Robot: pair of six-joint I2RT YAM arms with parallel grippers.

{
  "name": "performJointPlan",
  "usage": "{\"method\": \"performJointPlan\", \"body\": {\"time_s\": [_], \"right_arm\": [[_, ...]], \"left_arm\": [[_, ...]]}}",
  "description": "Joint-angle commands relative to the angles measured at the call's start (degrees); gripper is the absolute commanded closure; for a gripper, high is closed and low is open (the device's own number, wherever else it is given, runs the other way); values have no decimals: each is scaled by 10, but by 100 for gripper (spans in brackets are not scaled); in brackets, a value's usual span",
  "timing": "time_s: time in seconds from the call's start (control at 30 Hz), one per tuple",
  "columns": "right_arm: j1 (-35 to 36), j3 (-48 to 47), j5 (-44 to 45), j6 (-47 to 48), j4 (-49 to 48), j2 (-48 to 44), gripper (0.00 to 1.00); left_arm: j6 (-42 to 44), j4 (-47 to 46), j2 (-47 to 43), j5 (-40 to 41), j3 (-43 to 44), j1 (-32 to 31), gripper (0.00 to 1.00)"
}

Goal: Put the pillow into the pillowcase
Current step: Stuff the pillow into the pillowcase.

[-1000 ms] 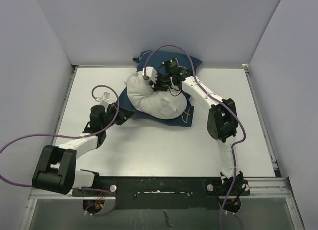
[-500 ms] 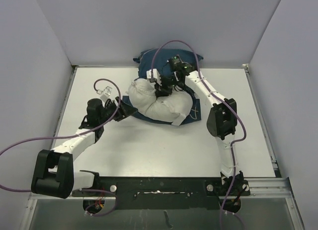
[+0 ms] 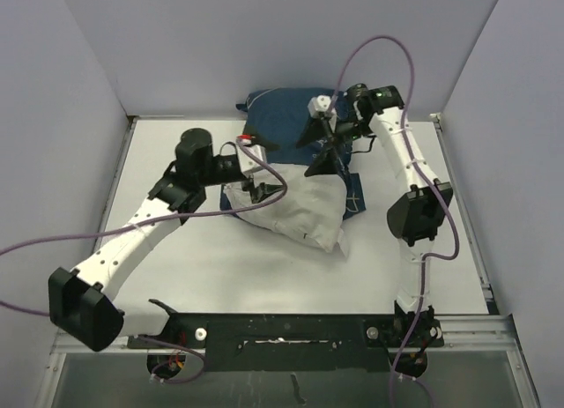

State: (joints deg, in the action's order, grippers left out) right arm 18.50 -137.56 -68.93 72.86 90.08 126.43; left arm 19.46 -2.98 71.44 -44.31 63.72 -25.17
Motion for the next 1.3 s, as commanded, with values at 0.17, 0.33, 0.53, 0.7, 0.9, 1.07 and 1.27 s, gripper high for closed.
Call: {"method": "performJointPlan", "body": {"time_s": [0.17,0.33,0.53,0.7,0.9,1.07,1.27], "right_arm": [[-192,193,-141,-138,-90,-174,2],[-287,279,-142,-104,-64,-200,2],[-294,391,-98,-79,-80,-236,2],[-299,517,33,-272,-325,-311,2],[-325,612,114,-361,-463,-345,2],[-321,698,64,-425,-580,-366,2],[-274,743,127,-689,-758,-360,6]], "left_arm": [[338,288,178,59,182,-172,2],[398,348,232,148,200,-229,2],[437,187,333,346,165,-246,2],[313,155,438,491,259,-240,37],[14,223,457,490,408,-177,100],[-233,233,424,379,461,-83,100],[-318,279,458,340,559,-44,100]]}}
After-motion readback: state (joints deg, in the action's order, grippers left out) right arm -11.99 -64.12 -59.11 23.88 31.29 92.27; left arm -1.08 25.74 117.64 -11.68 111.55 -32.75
